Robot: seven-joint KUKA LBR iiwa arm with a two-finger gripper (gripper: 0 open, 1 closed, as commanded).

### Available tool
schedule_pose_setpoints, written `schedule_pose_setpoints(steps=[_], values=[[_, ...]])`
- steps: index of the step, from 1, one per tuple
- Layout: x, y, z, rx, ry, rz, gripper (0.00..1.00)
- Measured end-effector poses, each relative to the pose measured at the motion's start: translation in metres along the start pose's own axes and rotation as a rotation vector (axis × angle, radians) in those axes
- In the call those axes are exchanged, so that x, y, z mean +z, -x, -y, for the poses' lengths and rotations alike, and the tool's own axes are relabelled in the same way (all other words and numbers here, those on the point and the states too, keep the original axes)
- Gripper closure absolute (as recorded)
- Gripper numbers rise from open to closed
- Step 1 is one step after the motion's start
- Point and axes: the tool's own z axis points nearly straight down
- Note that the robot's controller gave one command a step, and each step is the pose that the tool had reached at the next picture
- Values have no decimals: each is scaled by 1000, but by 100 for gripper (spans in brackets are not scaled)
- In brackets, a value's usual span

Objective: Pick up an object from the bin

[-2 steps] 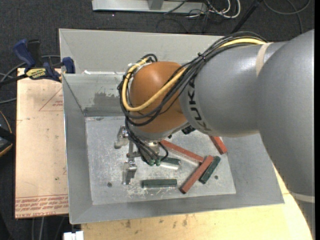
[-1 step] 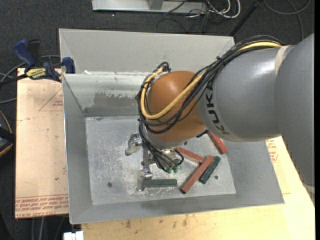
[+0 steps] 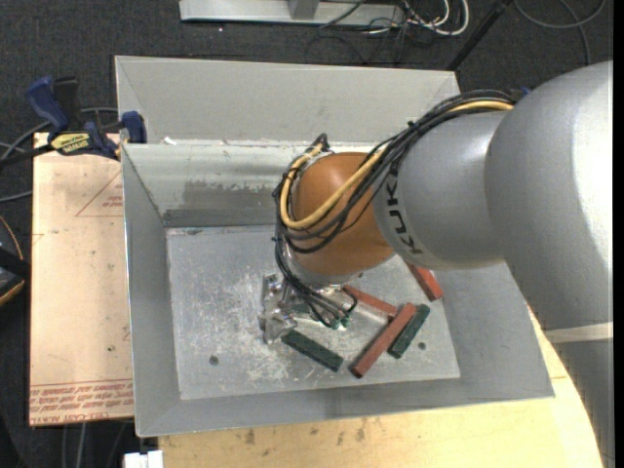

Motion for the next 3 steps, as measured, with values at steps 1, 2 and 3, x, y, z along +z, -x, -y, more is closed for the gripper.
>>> schedule_pose_setpoints(steps=[1, 2, 3], values=[[0, 0, 0, 0, 0, 0, 100], [2, 46, 41, -41, -1, -5, 0], [2, 46, 41, -40, 0, -5, 0]])
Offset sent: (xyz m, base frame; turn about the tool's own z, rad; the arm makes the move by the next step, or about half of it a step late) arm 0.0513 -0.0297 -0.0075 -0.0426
